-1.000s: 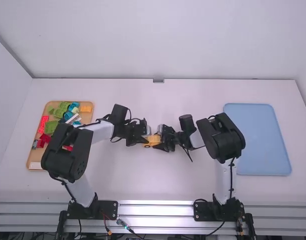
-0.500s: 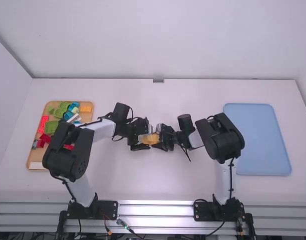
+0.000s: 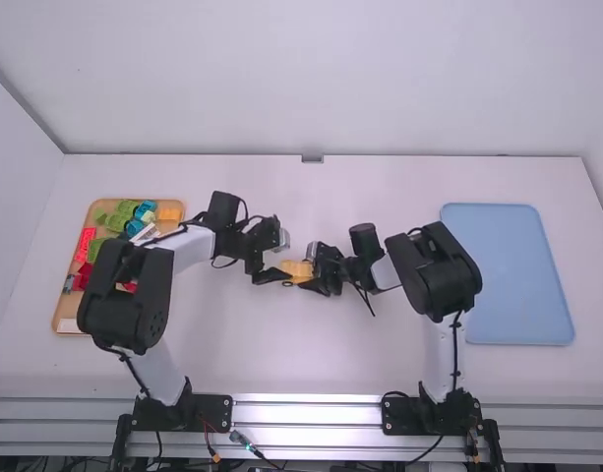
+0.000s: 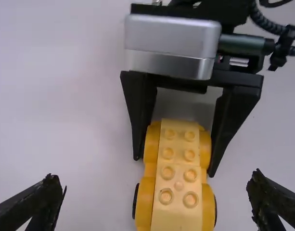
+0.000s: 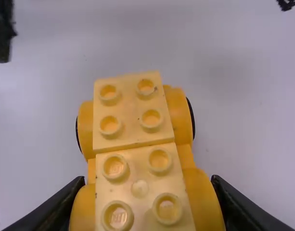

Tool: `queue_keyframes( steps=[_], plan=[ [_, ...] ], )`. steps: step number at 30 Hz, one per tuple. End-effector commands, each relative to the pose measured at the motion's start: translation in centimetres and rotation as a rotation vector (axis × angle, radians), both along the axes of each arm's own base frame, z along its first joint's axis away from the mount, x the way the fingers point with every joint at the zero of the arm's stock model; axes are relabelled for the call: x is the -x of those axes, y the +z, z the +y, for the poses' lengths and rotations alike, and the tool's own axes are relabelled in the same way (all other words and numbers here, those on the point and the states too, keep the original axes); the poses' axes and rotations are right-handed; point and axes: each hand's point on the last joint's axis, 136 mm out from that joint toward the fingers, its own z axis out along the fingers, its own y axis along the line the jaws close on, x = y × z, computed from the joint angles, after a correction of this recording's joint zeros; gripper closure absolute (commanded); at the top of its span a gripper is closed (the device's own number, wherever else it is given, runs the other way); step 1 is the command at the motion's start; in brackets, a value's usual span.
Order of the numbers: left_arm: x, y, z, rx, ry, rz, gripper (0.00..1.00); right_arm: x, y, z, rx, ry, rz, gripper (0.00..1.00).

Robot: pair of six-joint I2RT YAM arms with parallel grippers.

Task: Assemble lego blocks to make yellow taxi

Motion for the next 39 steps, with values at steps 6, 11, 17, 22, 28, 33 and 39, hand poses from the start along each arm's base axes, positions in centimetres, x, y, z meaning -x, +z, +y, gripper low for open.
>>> queue_keyframes(
  steps=[6, 11, 17, 22, 28, 33, 39],
  plan=[
    [2.0, 0.3, -1.3, 0.096, -0.059, 0.045, 0.09, -0.1, -1.4, -2.3, 0.183, -0.076, 0.009, 0.46],
    [2.5, -0.3, -2.0, 0.139, -0.086, 0.07, 0.3, 0.0, -1.3, -2.6, 0.206, -0.078, 0.007, 0.46],
    [2.2, -2.0, -2.6, 0.132, -0.067, 0.118, 0.64, 0.1, -1.3, -2.6, 0.207, -0.076, 0.009, 0.46],
    [1.9, -2.3, -2.6, 0.112, -0.057, 0.11, 0.78, 0.0, -1.3, -2.8, 0.207, -0.082, 0.013, 0.45],
    [1.7, -2.6, -2.5, 0.098, -0.031, 0.118, 0.98, 0.0, -1.3, -2.7, 0.205, -0.08, 0.013, 0.45],
    [1.6, -3.0, -2.4, 0.095, -0.011, 0.118, 0.98, 0.1, -1.3, -2.6, 0.205, -0.074, 0.012, 0.46],
    [1.5, -3.8, -2.0, 0.063, 0.02, 0.125, 0.98, 0.1, -1.3, -2.6, 0.205, -0.075, 0.011, 0.46]
  ],
)
